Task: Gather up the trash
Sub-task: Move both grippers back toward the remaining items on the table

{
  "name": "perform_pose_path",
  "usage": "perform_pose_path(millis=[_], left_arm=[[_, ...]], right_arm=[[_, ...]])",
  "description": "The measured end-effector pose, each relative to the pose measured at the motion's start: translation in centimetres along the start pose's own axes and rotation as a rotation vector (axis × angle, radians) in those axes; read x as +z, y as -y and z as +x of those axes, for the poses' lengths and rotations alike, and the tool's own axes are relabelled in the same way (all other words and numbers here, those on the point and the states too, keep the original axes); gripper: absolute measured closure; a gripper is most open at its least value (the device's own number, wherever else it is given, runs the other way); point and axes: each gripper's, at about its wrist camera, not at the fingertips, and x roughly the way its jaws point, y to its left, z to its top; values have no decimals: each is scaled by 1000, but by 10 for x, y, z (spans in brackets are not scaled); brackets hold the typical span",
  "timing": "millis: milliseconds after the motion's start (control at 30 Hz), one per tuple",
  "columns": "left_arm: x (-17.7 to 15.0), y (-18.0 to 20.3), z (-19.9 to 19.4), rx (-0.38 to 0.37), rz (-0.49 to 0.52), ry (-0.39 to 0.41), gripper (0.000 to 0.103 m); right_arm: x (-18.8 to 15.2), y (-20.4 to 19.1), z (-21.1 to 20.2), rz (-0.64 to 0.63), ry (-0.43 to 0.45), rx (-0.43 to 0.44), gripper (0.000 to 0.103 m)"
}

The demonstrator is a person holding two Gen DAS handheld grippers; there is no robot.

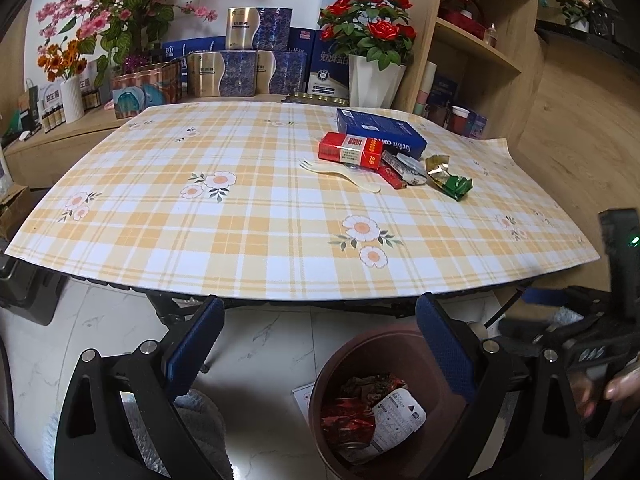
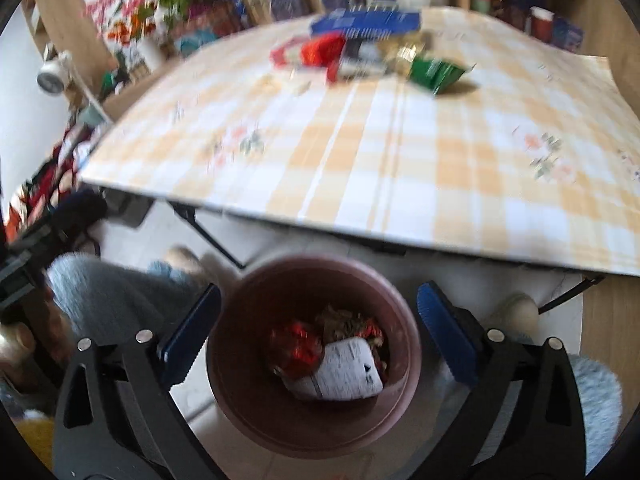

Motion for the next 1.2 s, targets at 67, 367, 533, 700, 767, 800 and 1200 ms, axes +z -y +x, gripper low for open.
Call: perform_pose_path(millis=[67,367,533,700,767,800,1200], left_arm=[[6,0,0,-3,-8,1,9],[40,11,-5,-26,11,40,9],[60,17,-4,-52,21,54,9],[74,22,1,-76,30,61,9],[79,23,3,-81,33,64,9],[80,24,4,-82,34,64,9],[95,26,32,-77,53,23,9]], right_arm=[[9,5,-11,13,37,-7,6],[43,25,-48,62,151,-104,6],[54,37,-57,78,174,-108,6],[61,45,-63,71,216,-124,6],[64,49,-64,73,226,-128,6],[65,50,-64,76,224,-131,6],[80,66,-48,68,164,-170,6]])
